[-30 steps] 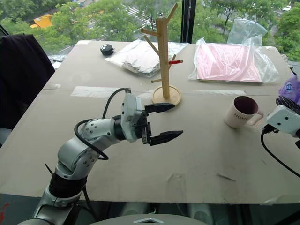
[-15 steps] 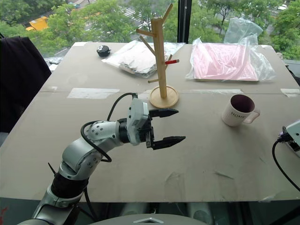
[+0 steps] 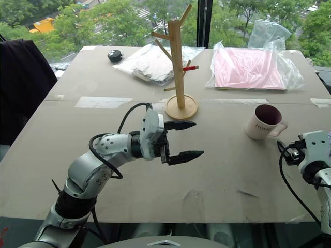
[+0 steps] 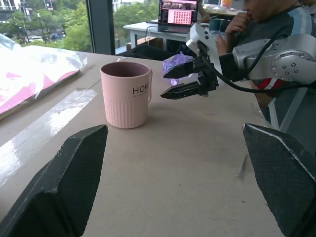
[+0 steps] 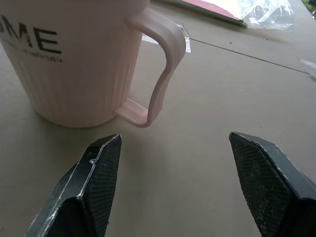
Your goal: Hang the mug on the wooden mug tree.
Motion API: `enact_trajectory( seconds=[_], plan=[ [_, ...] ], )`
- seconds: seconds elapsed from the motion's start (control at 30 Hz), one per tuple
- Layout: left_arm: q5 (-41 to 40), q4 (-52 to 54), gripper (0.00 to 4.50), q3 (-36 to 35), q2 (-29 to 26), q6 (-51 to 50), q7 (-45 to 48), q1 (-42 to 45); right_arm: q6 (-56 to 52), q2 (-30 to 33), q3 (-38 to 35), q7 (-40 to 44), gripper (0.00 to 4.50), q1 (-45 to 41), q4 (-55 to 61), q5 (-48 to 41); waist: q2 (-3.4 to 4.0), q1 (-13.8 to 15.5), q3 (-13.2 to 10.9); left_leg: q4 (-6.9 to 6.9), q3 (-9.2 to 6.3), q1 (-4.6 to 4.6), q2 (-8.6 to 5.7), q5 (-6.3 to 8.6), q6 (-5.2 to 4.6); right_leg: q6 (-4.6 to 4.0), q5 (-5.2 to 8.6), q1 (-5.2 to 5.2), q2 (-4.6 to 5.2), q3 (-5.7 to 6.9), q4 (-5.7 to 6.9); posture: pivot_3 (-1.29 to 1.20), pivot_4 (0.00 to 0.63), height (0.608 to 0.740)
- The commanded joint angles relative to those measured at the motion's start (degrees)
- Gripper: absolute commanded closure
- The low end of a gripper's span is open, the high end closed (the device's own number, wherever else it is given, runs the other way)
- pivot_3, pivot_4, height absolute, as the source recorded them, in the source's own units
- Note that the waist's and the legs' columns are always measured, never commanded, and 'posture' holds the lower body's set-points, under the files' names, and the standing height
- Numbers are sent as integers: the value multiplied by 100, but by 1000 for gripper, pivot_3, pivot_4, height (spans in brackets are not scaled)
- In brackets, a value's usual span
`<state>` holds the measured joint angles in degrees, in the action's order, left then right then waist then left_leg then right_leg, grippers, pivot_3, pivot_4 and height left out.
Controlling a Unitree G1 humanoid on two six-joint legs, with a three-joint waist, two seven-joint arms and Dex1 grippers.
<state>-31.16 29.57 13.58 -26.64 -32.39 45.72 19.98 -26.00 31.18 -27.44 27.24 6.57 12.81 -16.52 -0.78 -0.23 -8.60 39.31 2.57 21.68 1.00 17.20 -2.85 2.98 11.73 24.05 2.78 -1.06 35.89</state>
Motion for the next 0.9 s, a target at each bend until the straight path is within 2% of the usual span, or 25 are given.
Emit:
enact_trajectory(
  seconds=[0.03, 0.33, 0.6, 0.63, 0.67, 0.73, 0.83, 0.87, 0.9],
  plan=[
    [-89, 317, 0, -117, -18, -99, -124, 10, -40, -57, -75, -33, 1014, -222, -40, -260, 0, -2, 0, 0, -1, 1, 0, 0, 0, 0, 0, 0, 0, 0, 0, 0, 150, 740],
    [37, 355, 0, -121, -89, -150, -312, -25, 285, -128, 203, 27, 1014, -889, -1038, -276, 0, -22, 0, 0, 0, 1, 0, 0, 0, 0, 0, 0, 0, 1, -1, 0, 150, 740],
    [186, 370, 0, -100, -198, -112, -404, -192, 850, -18, 374, 444, 1014, -1315, -1908, -335, 1, -51, -1, -1, 4, 0, 0, 0, 0, 1, -1, 0, 0, -3, -1, 0, 150, 740],
    [207, 370, 0, -95, -208, -104, -403, -217, 881, -14, 393, 474, 1548, -1353, -1967, -333, 1, -51, -1, -1, 5, 0, 0, 0, 0, 1, -1, 1, 0, -4, -1, 0, 150, 740],
    [230, 376, 0, -87, -218, -103, -401, -238, 916, -8, 423, 500, 1773, -1390, -2036, -310, 1, -48, -1, -1, 5, -1, 0, 0, 0, 1, -1, 0, 0, -4, -1, 0, 150, 740],
    [225, 416, 0, -96, -217, -121, -413, -267, 1006, -2, 470, 545, 2660, -1453, -2173, -261, 1, -47, -1, -1, 3, -1, 1, 0, 0, 1, -1, 0, 0, -1, 0, 0, 150, 740],
    [211, 463, 0, -125, -220, -156, -428, -273, 1133, 7, 477, 570, 4209, -1566, -2389, -249, 1, -46, -1, -1, 3, 0, 1, 0, 0, 1, -1, 0, 0, -1, 0, 0, 150, 740],
    [214, 466, 0, -130, -224, -159, -432, -270, 1176, 21, 476, 587, 4452, -1607, -2466, -255, 1, -45, -1, -1, 4, 0, 1, 0, 0, 1, -1, 0, 0, -2, -1, 0, 150, 740],
    [212, 469, 0, -133, -226, -161, -438, -269, 1219, 32, 474, 611, 4452, -1649, -2541, -260, 0, -45, -1, -1, 4, 0, 1, 0, 0, 2, -1, 0, 0, -2, -1, 0, 150, 740]
  ],
)
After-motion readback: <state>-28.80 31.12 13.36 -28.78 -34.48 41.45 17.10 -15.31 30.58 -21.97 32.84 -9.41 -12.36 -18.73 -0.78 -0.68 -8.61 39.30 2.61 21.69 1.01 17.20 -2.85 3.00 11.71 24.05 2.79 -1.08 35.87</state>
